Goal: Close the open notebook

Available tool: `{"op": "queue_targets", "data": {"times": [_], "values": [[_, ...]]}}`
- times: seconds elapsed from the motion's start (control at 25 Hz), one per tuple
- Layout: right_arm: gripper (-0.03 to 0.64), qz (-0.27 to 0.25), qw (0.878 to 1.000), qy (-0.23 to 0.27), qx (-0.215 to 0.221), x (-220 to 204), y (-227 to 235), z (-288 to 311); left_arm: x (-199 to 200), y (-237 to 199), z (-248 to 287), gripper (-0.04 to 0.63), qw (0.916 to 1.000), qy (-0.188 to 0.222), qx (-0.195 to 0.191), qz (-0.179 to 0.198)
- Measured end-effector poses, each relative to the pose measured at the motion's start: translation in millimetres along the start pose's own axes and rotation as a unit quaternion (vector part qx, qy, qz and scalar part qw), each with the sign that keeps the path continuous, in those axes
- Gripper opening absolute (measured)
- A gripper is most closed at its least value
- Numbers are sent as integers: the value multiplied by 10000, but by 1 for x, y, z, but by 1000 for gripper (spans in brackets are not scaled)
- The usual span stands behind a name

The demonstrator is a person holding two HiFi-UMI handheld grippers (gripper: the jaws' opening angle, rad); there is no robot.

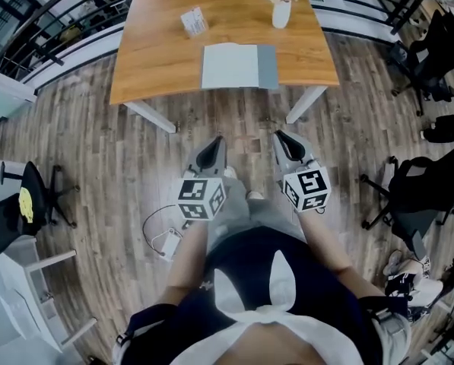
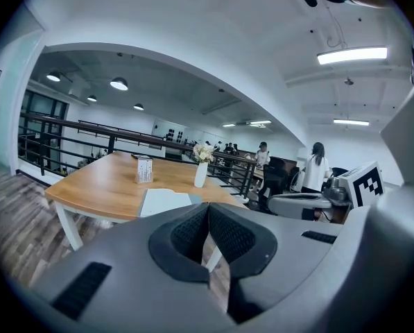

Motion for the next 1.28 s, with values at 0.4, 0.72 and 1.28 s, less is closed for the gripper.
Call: {"op": "queue_targets", "data": {"times": [0.4,0.72,1.28], "values": [[180,587,9979,-262,-120,-2,41,62,23,-31,63,18,9995,-184,-232,60],[222,874,9947,-388,-382,1,80,108,46,-58,118,18,9985,-315,-429,107],[225,1390,9859,-753,-544,-14,121,174,64,-100,188,18,9967,-547,-592,66]]}}
Point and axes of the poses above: the fingertips, and each gripper's own axes: z forward along the fingers, y to its right, x out of its top, the point moved 6 cm from there along -z, backward along the fingers, and after that the axes turned 3 degrees about -z, right-handed, at the moved point
